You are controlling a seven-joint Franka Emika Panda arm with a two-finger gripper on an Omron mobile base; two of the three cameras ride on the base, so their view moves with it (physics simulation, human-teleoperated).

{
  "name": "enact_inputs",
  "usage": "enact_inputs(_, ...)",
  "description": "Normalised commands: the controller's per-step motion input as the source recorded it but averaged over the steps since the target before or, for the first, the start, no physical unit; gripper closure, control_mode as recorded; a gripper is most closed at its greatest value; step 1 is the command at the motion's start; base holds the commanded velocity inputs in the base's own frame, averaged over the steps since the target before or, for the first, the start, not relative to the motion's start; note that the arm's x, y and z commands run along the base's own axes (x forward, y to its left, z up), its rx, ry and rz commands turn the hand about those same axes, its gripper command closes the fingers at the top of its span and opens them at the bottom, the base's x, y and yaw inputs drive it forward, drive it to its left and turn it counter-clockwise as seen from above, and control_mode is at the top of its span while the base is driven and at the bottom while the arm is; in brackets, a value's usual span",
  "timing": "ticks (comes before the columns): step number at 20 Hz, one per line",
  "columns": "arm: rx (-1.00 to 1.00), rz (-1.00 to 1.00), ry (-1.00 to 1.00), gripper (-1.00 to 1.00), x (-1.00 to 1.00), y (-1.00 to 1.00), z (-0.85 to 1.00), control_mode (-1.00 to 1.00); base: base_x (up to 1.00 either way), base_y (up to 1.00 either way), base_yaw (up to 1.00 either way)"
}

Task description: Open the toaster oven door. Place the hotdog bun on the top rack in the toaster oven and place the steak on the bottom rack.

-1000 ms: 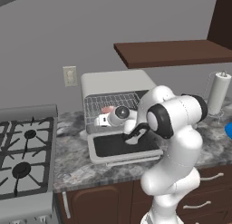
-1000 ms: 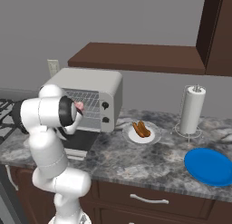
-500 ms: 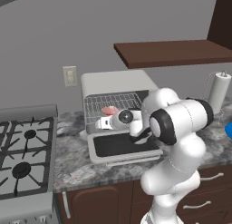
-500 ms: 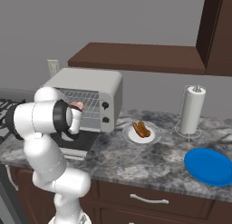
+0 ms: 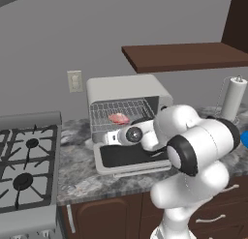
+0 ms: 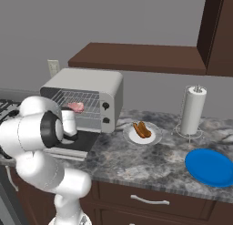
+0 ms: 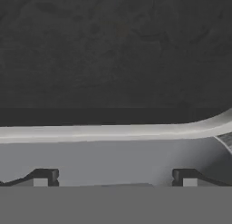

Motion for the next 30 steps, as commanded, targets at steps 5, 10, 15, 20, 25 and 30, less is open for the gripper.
enact_inputs(5,-0.13,0.0,0.09,-1.0,0.0,0.17,0.8,-1.0,0.0,0.0,0.0)
enact_inputs(10,-0.01,0.0,0.22,-1.0,0.0,0.22,0.83,-1.0,0.0,0.0,0.0)
enact_inputs(15,-0.03,0.01,0.25,-1.0,0.0,0.24,0.82,-1.0,0.0,0.0,0.0)
enact_inputs(20,-0.02,0.03,0.19,-1.0,0.01,0.24,0.88,-1.0,0.0,0.0,0.0)
enact_inputs(25,0.0,0.08,0.26,-1.0,0.0,0.32,0.8,-1.0,0.0,0.0,0.0)
enact_inputs(30,-0.04,0.01,0.35,-1.0,0.0,0.42,0.71,-1.0,0.0,0.0,0.0)
